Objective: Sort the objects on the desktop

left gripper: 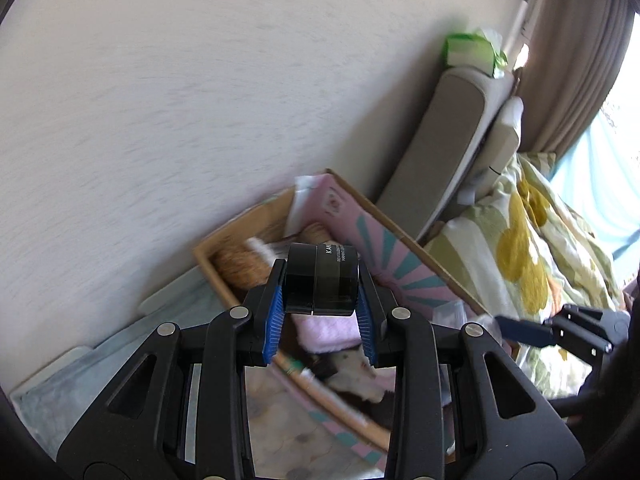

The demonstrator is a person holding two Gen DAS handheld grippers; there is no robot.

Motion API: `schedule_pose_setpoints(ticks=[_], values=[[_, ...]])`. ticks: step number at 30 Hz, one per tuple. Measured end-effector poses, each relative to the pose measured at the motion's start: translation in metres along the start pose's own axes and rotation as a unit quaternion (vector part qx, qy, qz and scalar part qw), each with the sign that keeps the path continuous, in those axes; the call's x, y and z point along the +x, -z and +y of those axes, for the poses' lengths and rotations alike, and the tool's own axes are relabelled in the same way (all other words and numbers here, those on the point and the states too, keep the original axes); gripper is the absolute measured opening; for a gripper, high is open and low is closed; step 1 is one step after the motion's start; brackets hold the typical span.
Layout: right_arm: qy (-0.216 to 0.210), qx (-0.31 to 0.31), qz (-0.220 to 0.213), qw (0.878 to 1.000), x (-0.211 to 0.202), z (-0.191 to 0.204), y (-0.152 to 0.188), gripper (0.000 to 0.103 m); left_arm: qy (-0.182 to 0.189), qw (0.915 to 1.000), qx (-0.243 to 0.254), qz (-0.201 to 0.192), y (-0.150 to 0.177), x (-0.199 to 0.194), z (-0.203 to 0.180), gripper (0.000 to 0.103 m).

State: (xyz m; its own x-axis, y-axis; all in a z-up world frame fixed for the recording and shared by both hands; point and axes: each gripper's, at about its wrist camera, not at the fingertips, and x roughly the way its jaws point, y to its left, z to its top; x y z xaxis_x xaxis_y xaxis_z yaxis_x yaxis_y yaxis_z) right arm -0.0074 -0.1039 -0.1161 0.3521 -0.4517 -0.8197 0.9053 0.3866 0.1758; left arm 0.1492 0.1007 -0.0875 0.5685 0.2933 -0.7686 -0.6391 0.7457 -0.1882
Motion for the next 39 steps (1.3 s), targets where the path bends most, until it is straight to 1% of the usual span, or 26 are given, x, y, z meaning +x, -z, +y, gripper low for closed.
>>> schedule_pose_setpoints(ticks=[4,9,14,17,18,19,20,21,22,23,26,29,34,37,39], values=[[-0.005,0.0,0.001,1.0,0.004,-0.002,0.0,0.039,0.006,0.9998,0.016,0.013,-0.008,0.02,-0.01,0.029],[-0.013,0.005,0.001,1.0,0.011,-0.007,-0.004,0.039,0.011,0.9994,0.024,0.024,-0.017,0.041,-0.022,0.029],[-0.018,0.008,-0.004,1.0,0.018,-0.01,-0.012,0.039,0.01,0.999,0.026,0.034,-0.02,0.051,-0.023,0.029],[-0.018,0.007,-0.014,1.0,0.021,-0.009,-0.02,0.039,0.012,0.9988,0.023,0.041,-0.023,0.055,-0.022,0.029],[-0.021,0.008,-0.014,1.0,0.024,-0.009,-0.022,0.044,0.013,0.9986,0.02,0.046,-0.024,0.057,-0.021,0.031],[-0.024,0.011,-0.012,1.0,0.028,-0.009,-0.024,0.051,0.012,0.9981,0.013,0.059,-0.026,0.061,-0.019,0.037],[-0.024,0.016,-0.007,1.0,0.031,-0.009,-0.025,0.069,0.008,0.9978,0.011,0.066,-0.027,0.063,-0.019,0.045],[-0.02,0.021,-0.004,1.0,0.032,-0.01,-0.025,0.077,0.0,0.9977,0.016,0.066,-0.028,0.063,-0.019,0.088],[-0.016,0.024,-0.009,1.0,0.032,-0.01,-0.024,0.078,-0.009,0.9979,0.021,0.061,-0.028,0.062,-0.019,0.099],[-0.017,0.026,-0.014,0.999,0.031,-0.011,-0.023,0.078,-0.019,0.9984,0.026,0.048,-0.028,0.059,-0.019,0.103],[-0.019,0.029,-0.014,0.999,0.03,-0.012,-0.02,0.079,-0.013,0.9986,0.027,0.043,-0.027,0.056,-0.018,0.103],[-0.02,0.03,-0.006,0.999,0.032,-0.012,-0.017,0.084,-0.018,0.9984,0.026,0.047,-0.026,0.058,-0.017,0.103],[-0.021,0.034,-0.006,0.999,0.031,-0.01,-0.015,0.085,-0.01,0.9985,0.018,0.051,-0.019,0.061,-0.014,0.103],[-0.019,0.038,-0.01,0.999,0.028,-0.008,-0.016,0.086,-0.014,0.9984,0.017,0.052,-0.015,0.057,-0.012,0.103],[-0.024,0.042,-0.016,0.999,0.024,-0.008,-0.017,0.089,-0.016,0.9984,0.019,0.051,-0.013,0.048,-0.011,0.103]])
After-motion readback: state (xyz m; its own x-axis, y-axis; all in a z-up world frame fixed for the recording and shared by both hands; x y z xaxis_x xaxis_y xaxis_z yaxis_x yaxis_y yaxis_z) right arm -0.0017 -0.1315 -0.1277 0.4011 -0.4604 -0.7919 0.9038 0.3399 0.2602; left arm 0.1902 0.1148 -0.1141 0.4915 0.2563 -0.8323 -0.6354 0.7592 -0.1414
